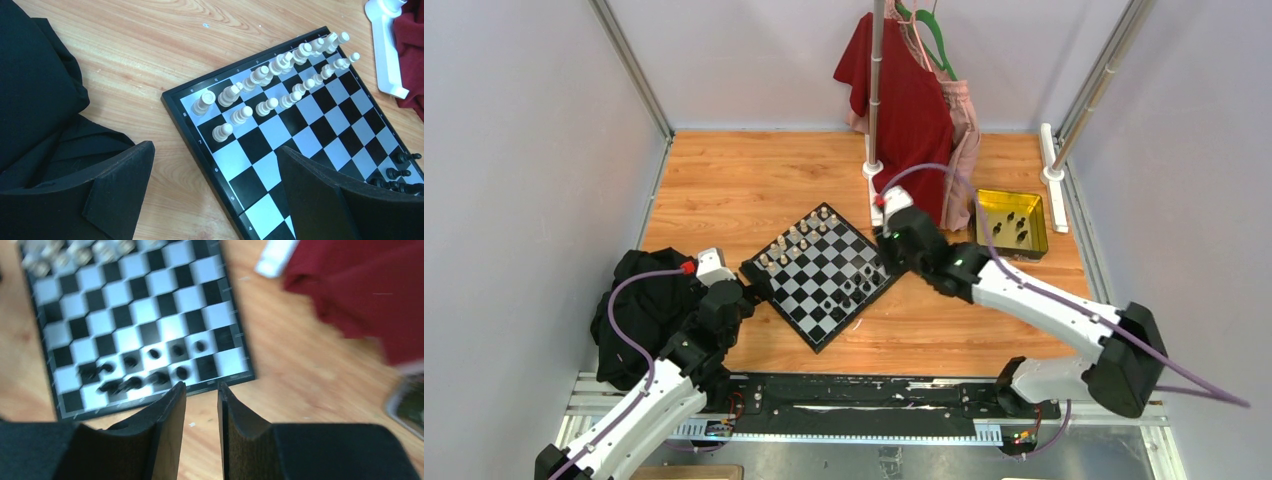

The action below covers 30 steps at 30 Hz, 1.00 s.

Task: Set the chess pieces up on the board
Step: Pick up the chess piece from the storage box.

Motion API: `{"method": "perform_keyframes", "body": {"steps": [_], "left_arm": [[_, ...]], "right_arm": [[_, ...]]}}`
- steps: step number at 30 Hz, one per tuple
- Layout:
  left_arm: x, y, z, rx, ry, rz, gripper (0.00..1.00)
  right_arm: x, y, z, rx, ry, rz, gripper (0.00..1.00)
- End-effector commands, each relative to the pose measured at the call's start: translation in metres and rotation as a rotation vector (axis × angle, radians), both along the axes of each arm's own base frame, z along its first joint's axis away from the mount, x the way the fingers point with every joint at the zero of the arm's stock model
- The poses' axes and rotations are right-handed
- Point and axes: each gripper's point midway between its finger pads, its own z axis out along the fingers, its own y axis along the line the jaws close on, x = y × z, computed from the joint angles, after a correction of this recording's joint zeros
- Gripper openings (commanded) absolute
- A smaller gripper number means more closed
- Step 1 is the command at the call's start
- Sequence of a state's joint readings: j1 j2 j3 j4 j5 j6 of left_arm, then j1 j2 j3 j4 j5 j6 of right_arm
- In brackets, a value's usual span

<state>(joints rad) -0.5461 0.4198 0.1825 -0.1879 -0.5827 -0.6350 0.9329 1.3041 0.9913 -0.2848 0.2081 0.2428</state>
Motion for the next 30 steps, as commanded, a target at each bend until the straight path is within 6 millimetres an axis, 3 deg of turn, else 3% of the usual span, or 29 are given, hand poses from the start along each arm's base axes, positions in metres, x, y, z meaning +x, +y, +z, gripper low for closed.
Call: {"method": "perform_keyframes", "body": {"steps": [1, 8, 14, 22, 30], "left_arm": [[0.003, -0.003, 0.002, 0.002, -0.005, -0.01, 1.0], [0.004, -0.008, 0.001, 0.015, 0.01, -0.033, 1.0], [0.003, -0.009, 0.003, 0.001, -0.009, -0.048, 1.0], [0.004, -0.011, 0.002, 0.008, -0.001, -0.056, 1.0], [0.004, -0.011, 0.002, 0.008, 0.0, -0.058, 1.0]], "right_arm": [[0.045, -0.072, 0.02, 0.005, -0.06, -0.273, 0.34], [0.1, -0.171, 0.009, 0.042, -0.057, -0.624, 0.37], [0.132, -0.235, -0.016, 0.067, -0.012, -0.822, 0.43], [0.155, -0.281, -0.046, 0.039, 0.061, -0.929, 0.44], [0.169, -0.295, -0.077, 0.02, 0.137, -0.948, 0.44]]}}
